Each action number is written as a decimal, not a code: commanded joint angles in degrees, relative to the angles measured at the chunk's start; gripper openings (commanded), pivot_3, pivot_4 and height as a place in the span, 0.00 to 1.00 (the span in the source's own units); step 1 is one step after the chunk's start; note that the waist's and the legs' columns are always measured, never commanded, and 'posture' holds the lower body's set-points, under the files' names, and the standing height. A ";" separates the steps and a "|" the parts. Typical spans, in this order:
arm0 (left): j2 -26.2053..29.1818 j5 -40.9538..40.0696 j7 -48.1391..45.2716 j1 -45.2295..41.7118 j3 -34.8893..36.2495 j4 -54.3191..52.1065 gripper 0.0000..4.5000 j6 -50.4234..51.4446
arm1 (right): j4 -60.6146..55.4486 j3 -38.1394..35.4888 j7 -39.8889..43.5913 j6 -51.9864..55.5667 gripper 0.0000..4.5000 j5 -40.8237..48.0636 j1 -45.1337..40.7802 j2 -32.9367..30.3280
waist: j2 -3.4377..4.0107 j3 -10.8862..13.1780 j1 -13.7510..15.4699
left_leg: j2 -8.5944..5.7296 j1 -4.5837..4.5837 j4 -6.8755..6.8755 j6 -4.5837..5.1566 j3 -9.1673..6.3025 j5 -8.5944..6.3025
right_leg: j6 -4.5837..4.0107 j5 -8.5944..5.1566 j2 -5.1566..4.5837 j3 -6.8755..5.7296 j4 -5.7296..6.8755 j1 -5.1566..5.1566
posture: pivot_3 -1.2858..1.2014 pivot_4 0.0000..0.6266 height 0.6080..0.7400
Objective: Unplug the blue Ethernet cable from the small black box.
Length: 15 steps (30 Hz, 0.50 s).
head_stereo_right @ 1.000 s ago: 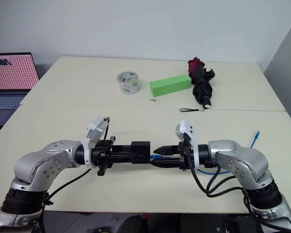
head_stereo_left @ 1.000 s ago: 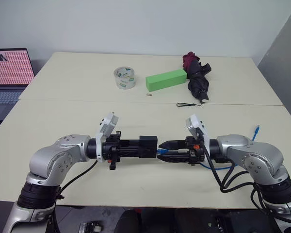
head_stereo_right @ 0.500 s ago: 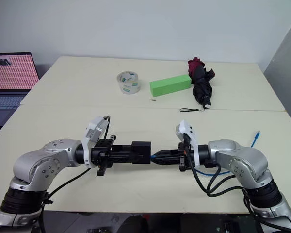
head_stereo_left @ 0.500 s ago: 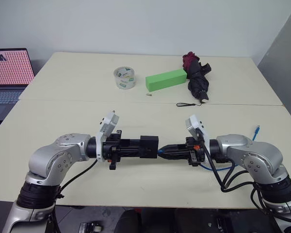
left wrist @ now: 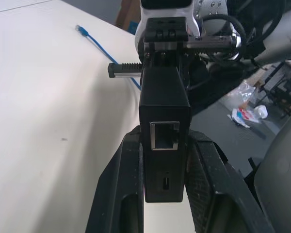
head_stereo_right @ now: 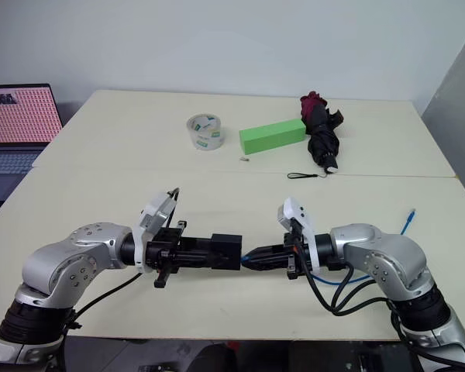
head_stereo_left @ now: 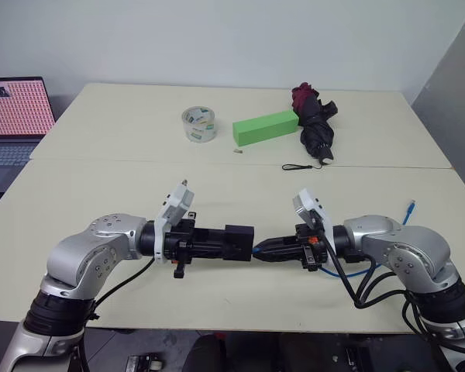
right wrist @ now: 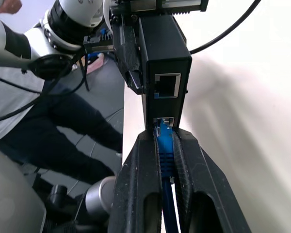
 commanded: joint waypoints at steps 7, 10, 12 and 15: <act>4.23 3.85 -0.35 2.52 3.36 2.31 0.17 -3.70 | 6.14 -2.65 -0.69 -9.87 0.01 -9.00 1.29 -2.20 | 0.01 0.01 -0.01 | 0.00 0.00 -0.01 0.03 0.00 -0.02 | 0.00 0.00 0.00 0.01 -0.01 -0.01 | 0.52 0.24 1.00; 3.98 4.10 0.07 2.38 3.36 2.39 0.17 -4.16 | 16.51 -0.47 -10.39 -18.66 0.01 -19.40 -4.10 4.75 | -0.01 0.01 -0.11 | 0.01 0.01 -0.01 0.03 0.01 -0.01 | 0.00 0.00 0.00 0.00 0.01 -0.01 | 0.52 0.24 1.00; 3.18 4.47 0.83 2.29 2.88 1.83 0.17 -4.21 | 28.00 1.39 -19.18 -26.10 0.01 -28.61 -9.54 10.03 | 0.05 0.03 -0.56 | 0.01 0.03 0.00 0.02 0.10 -0.01 | 0.00 0.00 0.02 0.09 0.08 -0.08 | 0.52 0.24 1.00; 2.53 4.99 1.43 2.37 2.27 1.38 0.17 -4.55 | 45.20 0.71 -28.14 -35.40 0.01 -36.16 -15.93 15.05 | 0.07 0.05 -0.68 | 0.03 0.03 -0.05 -0.19 0.16 0.11 | 0.00 0.00 0.04 0.12 0.15 -0.17 | 0.52 0.24 1.00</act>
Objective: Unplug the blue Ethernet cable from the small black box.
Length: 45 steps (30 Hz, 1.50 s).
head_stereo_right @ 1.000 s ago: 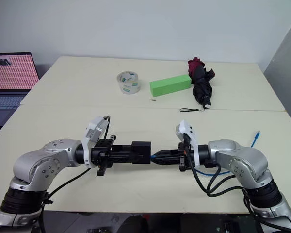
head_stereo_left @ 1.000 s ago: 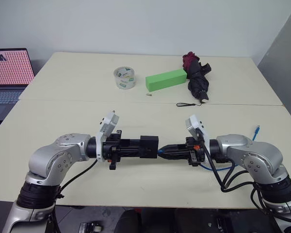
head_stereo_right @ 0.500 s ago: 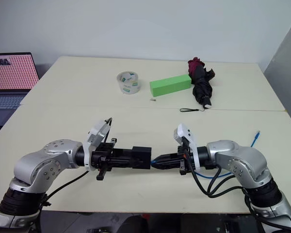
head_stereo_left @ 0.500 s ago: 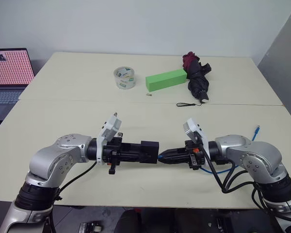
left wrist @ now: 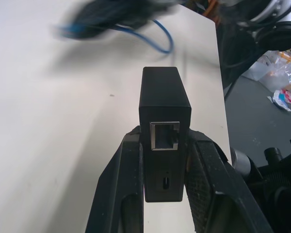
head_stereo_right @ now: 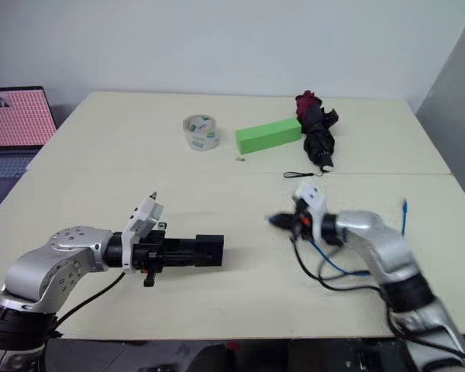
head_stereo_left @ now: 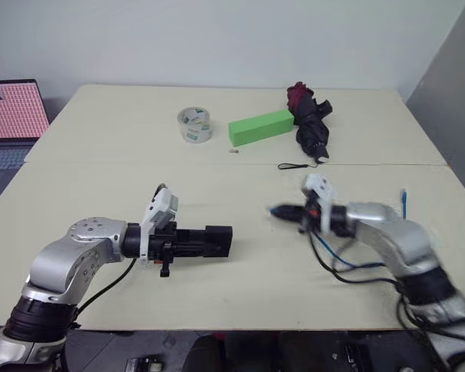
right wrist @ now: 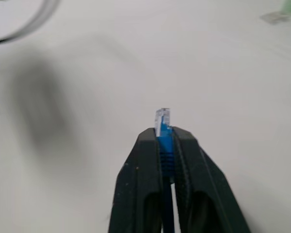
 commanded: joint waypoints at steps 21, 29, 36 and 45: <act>-13.76 24.57 29.08 -3.53 3.62 19.42 0.17 -30.01 | -21.21 -6.24 18.56 2.92 0.79 8.60 5.35 -8.81 | 0.04 0.02 0.60 | 0.02 -0.14 -0.02 0.03 0.09 -0.02 | 0.00 0.00 -0.06 0.01 -0.01 -0.13 | 0.52 0.24 1.00; -20.61 27.80 38.71 -7.51 7.05 35.44 0.17 -44.17 | -27.40 -3.60 16.23 7.63 0.79 8.94 5.45 -6.05 | -0.06 -0.03 0.80 | -0.02 -0.16 0.02 0.02 0.07 -0.01 | 0.00 0.00 -0.11 -0.03 -0.02 -0.12 | 0.52 0.24 1.00; -23.72 26.44 40.11 -9.21 8.65 43.88 0.33 -44.91 | -27.84 -2.47 14.86 8.82 0.79 7.44 5.15 -6.03 | -0.08 -0.05 0.82 | -0.03 -0.12 0.07 0.01 0.07 -0.01 | 0.00 0.00 -0.13 -0.04 0.03 -0.09 | 0.52 0.24 1.00; -21.44 25.60 38.96 -2.24 9.36 34.98 0.73 -39.39 | -30.06 -2.86 12.77 10.55 0.79 7.47 6.11 -5.78 | -0.07 -0.06 0.59 | 0.01 -0.11 0.03 0.01 0.06 -0.01 | 0.00 0.00 -0.12 -0.07 0.03 -0.11 | 0.52 0.24 1.00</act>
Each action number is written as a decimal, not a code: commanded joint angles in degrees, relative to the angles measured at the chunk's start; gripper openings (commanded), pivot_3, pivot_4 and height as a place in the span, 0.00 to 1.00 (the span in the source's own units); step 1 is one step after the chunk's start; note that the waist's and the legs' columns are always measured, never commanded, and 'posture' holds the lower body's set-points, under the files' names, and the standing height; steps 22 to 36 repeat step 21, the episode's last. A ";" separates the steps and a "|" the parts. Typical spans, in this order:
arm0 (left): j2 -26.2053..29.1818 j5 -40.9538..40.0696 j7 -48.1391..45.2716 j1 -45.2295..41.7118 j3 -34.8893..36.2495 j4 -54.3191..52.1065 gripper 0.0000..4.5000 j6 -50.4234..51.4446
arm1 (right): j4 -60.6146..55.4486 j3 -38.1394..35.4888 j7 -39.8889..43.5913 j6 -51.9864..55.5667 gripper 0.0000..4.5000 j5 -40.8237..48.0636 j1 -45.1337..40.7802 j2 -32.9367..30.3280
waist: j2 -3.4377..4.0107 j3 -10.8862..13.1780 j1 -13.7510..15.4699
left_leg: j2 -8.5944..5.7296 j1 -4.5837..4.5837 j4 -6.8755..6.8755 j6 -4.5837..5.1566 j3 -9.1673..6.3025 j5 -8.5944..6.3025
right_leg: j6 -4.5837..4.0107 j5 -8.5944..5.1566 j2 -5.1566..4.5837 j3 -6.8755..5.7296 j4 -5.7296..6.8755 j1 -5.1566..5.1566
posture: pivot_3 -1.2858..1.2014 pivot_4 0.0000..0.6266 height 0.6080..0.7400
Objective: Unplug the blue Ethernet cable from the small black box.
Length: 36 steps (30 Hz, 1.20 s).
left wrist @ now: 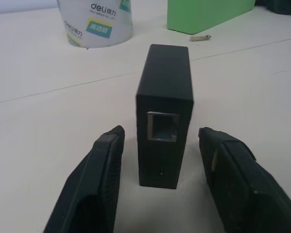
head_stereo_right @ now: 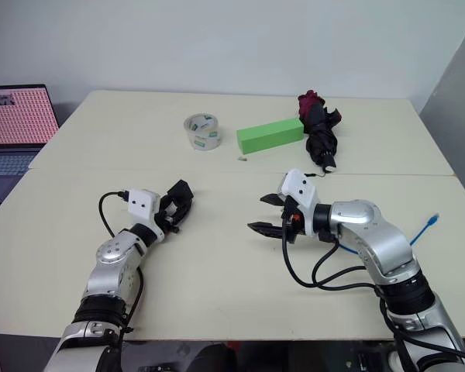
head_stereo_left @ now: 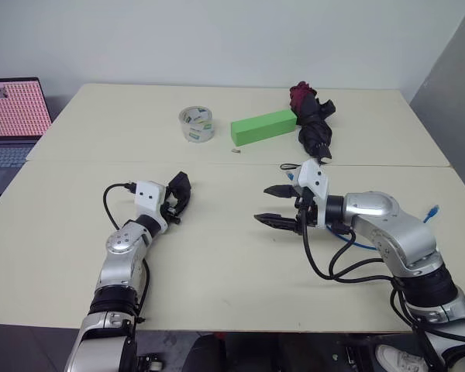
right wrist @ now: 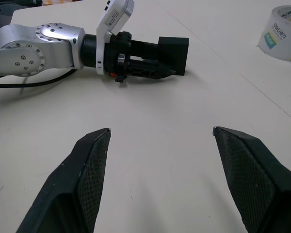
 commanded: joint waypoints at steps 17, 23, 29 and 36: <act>21.02 -10.21 -11.55 17.59 7.34 -40.45 0.82 26.58 | -9.52 -15.37 -3.08 -1.17 0.79 3.52 14.85 -7.72 | -0.04 0.02 0.30 | -0.05 0.09 -0.06 0.20 -0.11 -0.11 | 0.00 0.00 -0.05 -0.06 -0.15 0.23 | 0.52 0.24 1.00; 21.99 -14.61 -13.51 16.55 8.47 -43.27 0.82 31.22 | -8.58 -17.01 -2.66 -1.92 0.79 3.20 16.16 -10.01 | -0.01 0.03 0.23 | -0.02 0.08 -0.07 0.20 -0.12 -0.11 | 0.00 0.00 0.00 -0.06 -0.15 0.22 | 0.52 0.24 1.00; 21.99 -14.61 -13.51 16.55 8.47 -43.27 0.82 31.22 | -8.58 -17.01 -2.66 -1.92 0.79 3.20 16.16 -10.01 | -0.01 0.03 0.23 | -0.02 0.08 -0.07 0.20 -0.12 -0.11 | 0.00 0.00 0.00 -0.06 -0.15 0.22 | 0.52 0.24 1.00; 21.99 -14.61 -13.51 16.55 8.47 -43.27 0.82 31.22 | -8.58 -17.01 -2.66 -1.92 0.79 3.20 16.16 -10.01 | -0.01 0.03 0.23 | -0.02 0.08 -0.07 0.20 -0.12 -0.11 | 0.00 0.00 0.00 -0.06 -0.15 0.22 | 0.52 0.24 1.00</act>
